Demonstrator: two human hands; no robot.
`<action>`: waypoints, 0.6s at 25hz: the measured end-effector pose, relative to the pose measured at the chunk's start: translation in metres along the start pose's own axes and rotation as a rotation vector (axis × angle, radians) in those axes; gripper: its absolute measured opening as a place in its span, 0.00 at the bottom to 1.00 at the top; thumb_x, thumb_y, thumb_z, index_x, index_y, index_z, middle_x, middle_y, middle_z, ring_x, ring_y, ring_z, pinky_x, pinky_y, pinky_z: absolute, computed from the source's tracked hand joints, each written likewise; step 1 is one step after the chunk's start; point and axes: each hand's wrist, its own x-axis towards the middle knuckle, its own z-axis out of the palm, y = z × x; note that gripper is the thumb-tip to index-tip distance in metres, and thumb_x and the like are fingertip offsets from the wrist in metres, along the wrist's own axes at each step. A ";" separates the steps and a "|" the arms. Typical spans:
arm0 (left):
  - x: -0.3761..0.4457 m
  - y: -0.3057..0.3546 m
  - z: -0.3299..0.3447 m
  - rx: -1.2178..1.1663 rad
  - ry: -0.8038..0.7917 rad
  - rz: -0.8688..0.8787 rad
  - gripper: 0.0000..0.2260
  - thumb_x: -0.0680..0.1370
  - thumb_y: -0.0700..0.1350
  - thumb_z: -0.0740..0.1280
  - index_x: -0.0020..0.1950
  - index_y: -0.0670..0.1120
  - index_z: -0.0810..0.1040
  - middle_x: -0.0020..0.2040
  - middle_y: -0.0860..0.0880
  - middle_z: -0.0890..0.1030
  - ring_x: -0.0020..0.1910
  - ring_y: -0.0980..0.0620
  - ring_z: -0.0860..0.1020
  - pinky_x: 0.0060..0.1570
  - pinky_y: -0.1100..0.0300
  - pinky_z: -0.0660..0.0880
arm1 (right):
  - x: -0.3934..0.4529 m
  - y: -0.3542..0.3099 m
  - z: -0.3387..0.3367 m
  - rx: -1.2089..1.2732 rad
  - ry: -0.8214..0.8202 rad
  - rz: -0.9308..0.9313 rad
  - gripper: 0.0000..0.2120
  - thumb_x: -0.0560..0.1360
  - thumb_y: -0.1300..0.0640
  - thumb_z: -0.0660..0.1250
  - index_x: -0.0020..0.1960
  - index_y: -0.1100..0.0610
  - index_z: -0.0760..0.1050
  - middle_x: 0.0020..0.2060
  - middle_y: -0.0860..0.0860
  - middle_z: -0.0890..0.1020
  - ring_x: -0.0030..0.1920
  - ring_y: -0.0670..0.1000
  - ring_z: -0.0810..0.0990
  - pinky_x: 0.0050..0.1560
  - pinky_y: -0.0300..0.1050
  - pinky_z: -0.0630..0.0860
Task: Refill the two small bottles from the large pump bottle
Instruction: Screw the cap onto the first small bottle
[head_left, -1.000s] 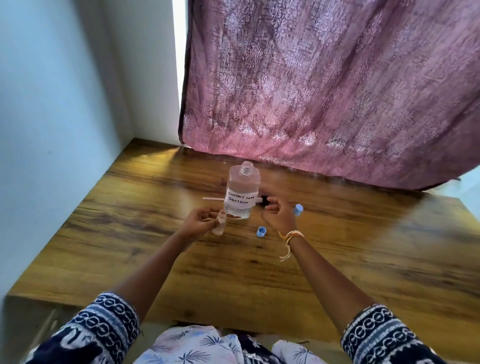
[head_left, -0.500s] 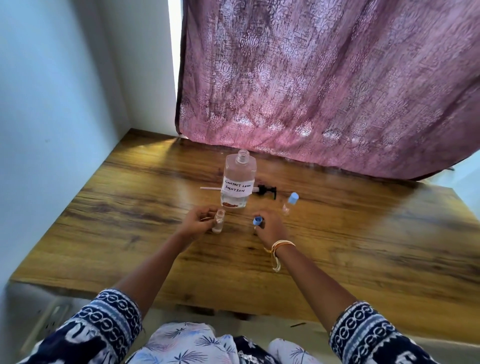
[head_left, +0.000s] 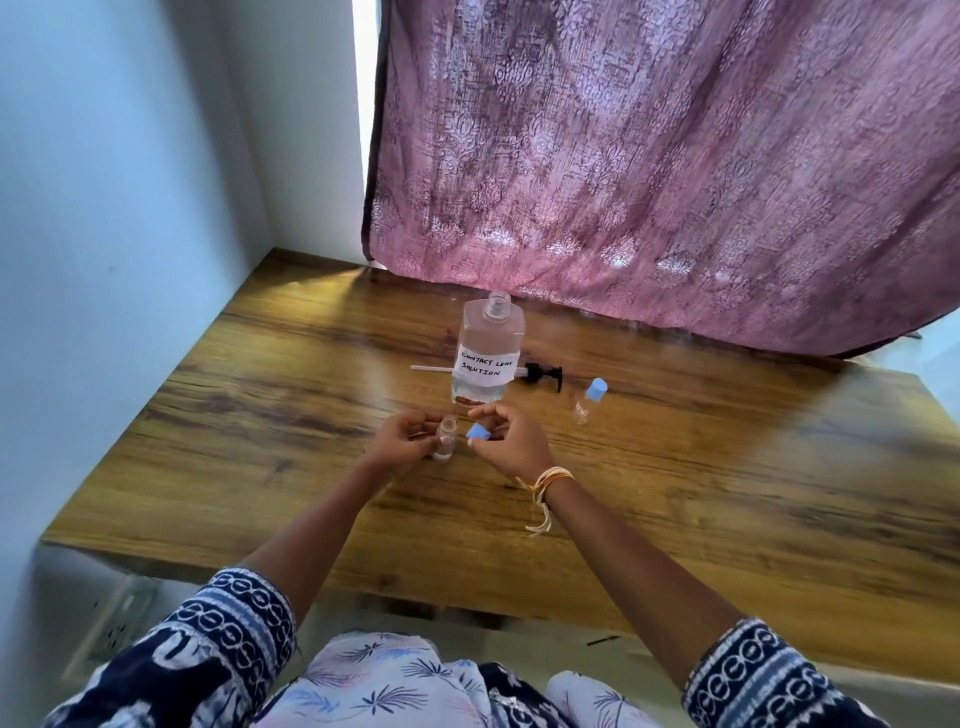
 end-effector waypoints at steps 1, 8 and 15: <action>0.000 0.000 0.000 -0.002 -0.003 -0.002 0.15 0.73 0.30 0.69 0.59 0.38 0.78 0.54 0.38 0.82 0.52 0.47 0.79 0.51 0.60 0.78 | -0.001 -0.006 0.001 -0.052 0.014 -0.051 0.14 0.67 0.64 0.75 0.51 0.57 0.80 0.43 0.51 0.82 0.40 0.44 0.79 0.41 0.29 0.77; -0.004 0.004 -0.002 -0.018 -0.046 0.001 0.13 0.73 0.30 0.69 0.55 0.43 0.79 0.48 0.45 0.82 0.45 0.55 0.80 0.49 0.62 0.78 | 0.013 -0.029 -0.003 -0.293 -0.054 -0.312 0.12 0.67 0.66 0.73 0.49 0.58 0.83 0.46 0.53 0.83 0.44 0.49 0.80 0.45 0.36 0.78; -0.001 -0.002 -0.003 -0.009 -0.015 0.003 0.12 0.72 0.30 0.70 0.55 0.38 0.79 0.41 0.55 0.84 0.41 0.62 0.81 0.45 0.68 0.77 | 0.027 -0.051 -0.010 -0.527 -0.273 -0.459 0.15 0.68 0.68 0.69 0.53 0.59 0.82 0.51 0.54 0.84 0.51 0.50 0.80 0.50 0.38 0.74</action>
